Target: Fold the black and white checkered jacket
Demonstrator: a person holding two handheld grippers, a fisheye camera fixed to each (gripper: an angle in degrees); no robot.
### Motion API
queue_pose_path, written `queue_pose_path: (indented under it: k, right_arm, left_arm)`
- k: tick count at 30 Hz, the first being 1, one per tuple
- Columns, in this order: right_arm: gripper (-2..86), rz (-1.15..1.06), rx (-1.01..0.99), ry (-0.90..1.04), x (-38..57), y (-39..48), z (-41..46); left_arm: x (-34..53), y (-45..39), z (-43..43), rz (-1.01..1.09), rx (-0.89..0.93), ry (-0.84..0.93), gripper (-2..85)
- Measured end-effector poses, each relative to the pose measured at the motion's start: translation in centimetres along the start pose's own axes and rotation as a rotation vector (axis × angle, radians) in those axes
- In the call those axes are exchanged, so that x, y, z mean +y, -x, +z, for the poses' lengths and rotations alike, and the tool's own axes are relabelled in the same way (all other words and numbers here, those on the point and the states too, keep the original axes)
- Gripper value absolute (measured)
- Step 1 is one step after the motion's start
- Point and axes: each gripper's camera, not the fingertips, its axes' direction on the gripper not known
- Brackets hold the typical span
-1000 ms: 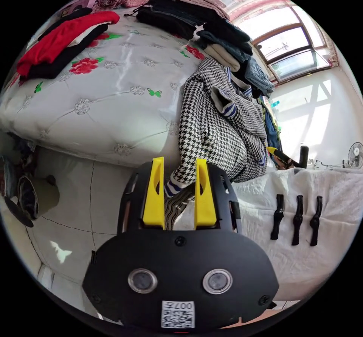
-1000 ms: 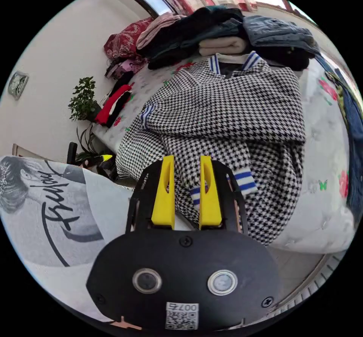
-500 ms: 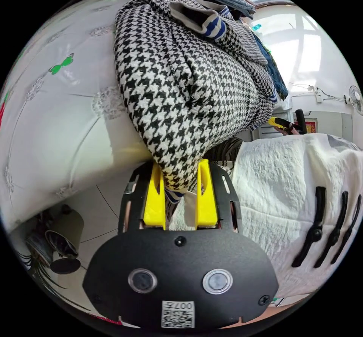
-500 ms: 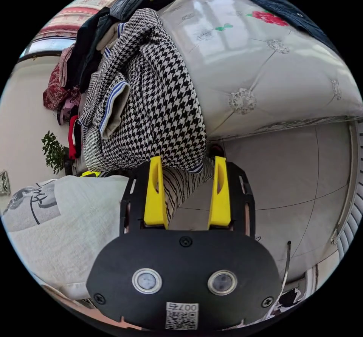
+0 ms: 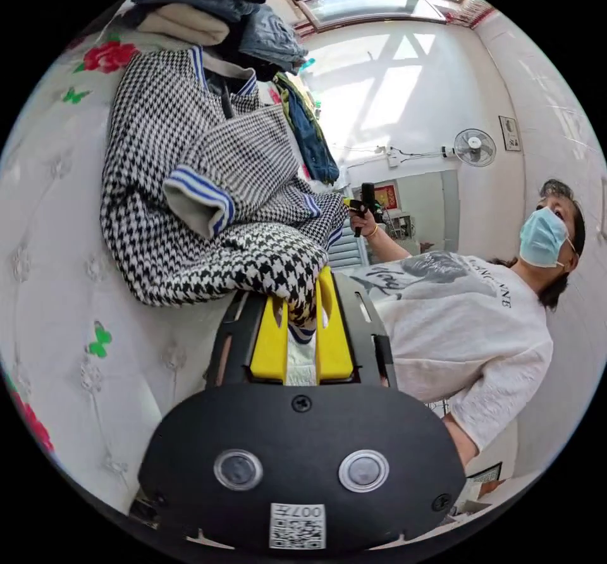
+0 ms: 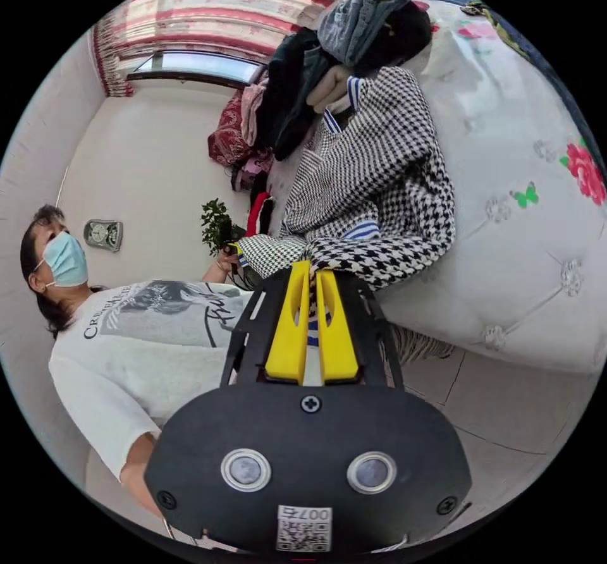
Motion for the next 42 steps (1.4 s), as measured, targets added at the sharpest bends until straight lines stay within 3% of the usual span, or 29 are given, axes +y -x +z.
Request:
queue_pose_path:
  k: [3, 5, 8, 10, 14, 18, 23, 25, 33, 37, 39, 42]
  right_arm:
    - [0.1, -0.038, -0.080, -0.130, -6.7, 1.3, -3.0]
    - [0.9, 0.039, -0.045, -0.290, -11.8, 0.8, -4.7]
    - [3.5, 0.186, 0.018, -0.389, -15.3, -2.5, -5.6]
    - [5.6, 0.229, 0.032, -0.411, -15.6, -4.4, -5.9]
    - [8.0, 0.203, 0.213, -0.435, -12.2, -6.1, -6.8]
    - [9.4, 0.230, 0.378, -0.403, -9.5, -7.8, -6.3]
    - [8.1, 0.310, 0.362, -0.233, -11.6, -10.9, -3.0]
    - [6.5, 0.346, 0.291, -0.191, -12.0, -11.7, -2.6]
    - [7.8, 0.321, 0.262, -0.327, -6.1, -9.8, -6.3]
    - [11.5, 0.431, 0.203, -0.462, -2.0, -9.8, -8.3]
    - [12.1, 0.482, 0.196, -0.501, 0.2, -9.8, -8.1]
    - [12.6, 0.558, 0.113, -0.539, 3.1, -10.7, -6.4]
  left_arm:
    - [-7.7, 1.0, -4.7, -0.062, 0.004, -0.175, 7.0]
    - [-12.6, 2.3, -7.5, -0.167, -0.061, -0.380, 10.1]
    - [-14.3, 4.3, -9.3, -0.314, -0.073, -0.639, 15.0]
    - [-13.6, 4.7, -9.7, -0.352, -0.136, -0.691, 14.9]
    - [-10.1, 5.1, -8.5, -0.370, -0.443, -0.577, 14.1]
    - [-7.2, 6.6, -6.4, -0.415, -0.471, -0.558, 14.2]
    - [-9.1, 10.1, -1.5, -0.527, -0.516, -0.370, 10.6]
    - [-8.7, 10.3, -1.1, -0.545, -0.465, -0.420, 6.2]
    - [-4.6, 7.5, 0.9, -0.509, -0.461, -0.516, 6.4]
    - [-3.7, 3.3, -0.7, -0.513, -0.681, -0.622, 7.0]
    - [-4.2, 0.3, -1.0, -0.429, -0.785, -0.657, 6.6]
    - [-7.4, -2.9, 1.1, -0.235, -0.752, -0.587, 6.8]
